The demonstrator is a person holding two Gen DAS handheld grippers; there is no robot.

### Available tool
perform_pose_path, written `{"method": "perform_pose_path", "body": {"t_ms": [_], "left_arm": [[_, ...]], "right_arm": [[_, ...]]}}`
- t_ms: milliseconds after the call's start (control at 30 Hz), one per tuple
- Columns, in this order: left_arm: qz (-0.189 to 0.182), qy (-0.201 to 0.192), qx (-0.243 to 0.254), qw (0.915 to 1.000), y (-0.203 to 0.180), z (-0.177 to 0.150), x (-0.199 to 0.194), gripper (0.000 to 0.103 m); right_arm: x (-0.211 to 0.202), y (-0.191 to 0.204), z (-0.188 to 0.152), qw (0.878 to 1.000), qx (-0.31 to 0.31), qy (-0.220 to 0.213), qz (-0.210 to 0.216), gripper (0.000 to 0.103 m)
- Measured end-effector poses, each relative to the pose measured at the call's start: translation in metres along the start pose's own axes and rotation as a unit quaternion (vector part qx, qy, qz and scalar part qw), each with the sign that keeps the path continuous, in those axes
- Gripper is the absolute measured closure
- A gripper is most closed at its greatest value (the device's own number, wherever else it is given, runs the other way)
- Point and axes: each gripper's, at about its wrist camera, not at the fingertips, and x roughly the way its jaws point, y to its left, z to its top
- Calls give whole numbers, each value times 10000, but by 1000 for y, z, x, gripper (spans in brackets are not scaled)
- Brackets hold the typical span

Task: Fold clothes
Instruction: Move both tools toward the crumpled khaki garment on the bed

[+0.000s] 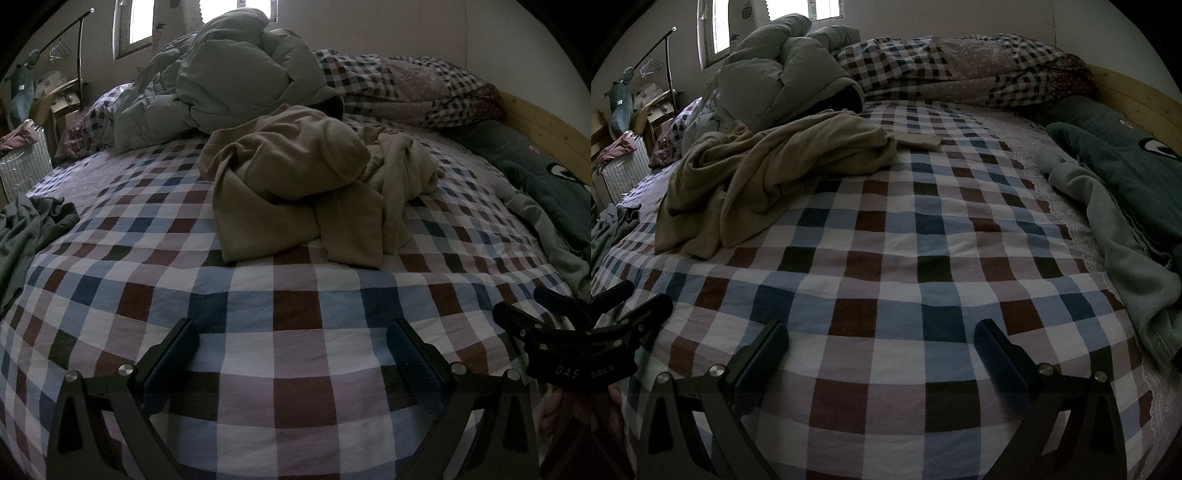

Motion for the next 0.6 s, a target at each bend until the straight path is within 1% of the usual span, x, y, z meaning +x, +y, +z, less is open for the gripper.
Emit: {"method": "perform_pose_path", "body": {"t_ms": [600], "left_arm": [[-4, 5, 4, 10000, 2, -1, 0, 0]], "right_arm": [[1, 0, 0, 10000, 1, 2, 0, 0]]}}
